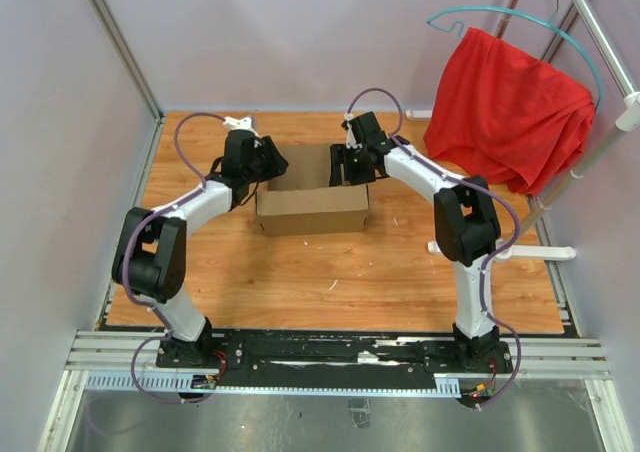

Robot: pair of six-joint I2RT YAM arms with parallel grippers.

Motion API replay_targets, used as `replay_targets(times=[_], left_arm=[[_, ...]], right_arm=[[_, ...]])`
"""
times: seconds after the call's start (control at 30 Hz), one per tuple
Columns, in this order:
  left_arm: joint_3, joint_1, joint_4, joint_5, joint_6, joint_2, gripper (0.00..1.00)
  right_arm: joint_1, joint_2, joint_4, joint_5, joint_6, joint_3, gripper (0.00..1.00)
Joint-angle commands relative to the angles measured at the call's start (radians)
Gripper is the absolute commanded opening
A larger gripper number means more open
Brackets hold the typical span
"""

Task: Fold the paper box

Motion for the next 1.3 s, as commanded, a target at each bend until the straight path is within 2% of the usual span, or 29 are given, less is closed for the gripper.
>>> replay_targets(times=[0.0, 0.1, 0.23, 0.37, 0.57, 0.73, 0.87, 0.97, 1.13, 1.27], left_arm=[[-0.027, -0.007, 0.017, 0.002, 0.006, -0.126, 0.52], [-0.046, -0.012, -0.014, 0.039, -0.002, -0.183, 0.52], [-0.16, -0.051, -0.006, 0.025, -0.013, -0.323, 0.52], [-0.266, -0.104, -0.077, 0.014, -0.019, -0.483, 0.51], [-0.463, -0.264, -0.174, -0.149, -0.048, -0.787, 0.5], [-0.528, -0.28, -0.254, -0.275, -0.038, -0.977, 0.5], [-0.508, -0.28, -0.273, -0.339, -0.014, -0.982, 0.53], [-0.479, -0.28, -0.28, -0.372, -0.006, -0.931, 0.54], [-0.473, -0.28, -0.269, -0.394, 0.003, -0.903, 0.54], [-0.479, -0.28, -0.284, -0.421, 0.013, -0.923, 0.54]], right_arm=[[-0.005, -0.139, 0.007, 0.048, -0.012, -0.054, 0.68], [-0.001, -0.217, 0.004, 0.051, -0.009, -0.105, 0.68], [0.018, -0.347, 0.042, 0.069, 0.01, -0.261, 0.68], [0.06, -0.49, 0.043, 0.099, 0.027, -0.431, 0.68], [0.22, -0.721, 0.045, 0.284, 0.075, -0.7, 0.69], [0.275, -0.861, 0.035, 0.388, 0.115, -0.8, 0.7], [0.274, -0.881, 0.018, 0.483, 0.092, -0.754, 0.79], [0.249, -0.787, -0.01, 0.496, 0.012, -0.642, 0.85], [0.184, -0.57, -0.122, 0.481, -0.058, -0.403, 0.85], [0.167, -0.455, -0.207, 0.513, -0.059, -0.276, 0.85]])
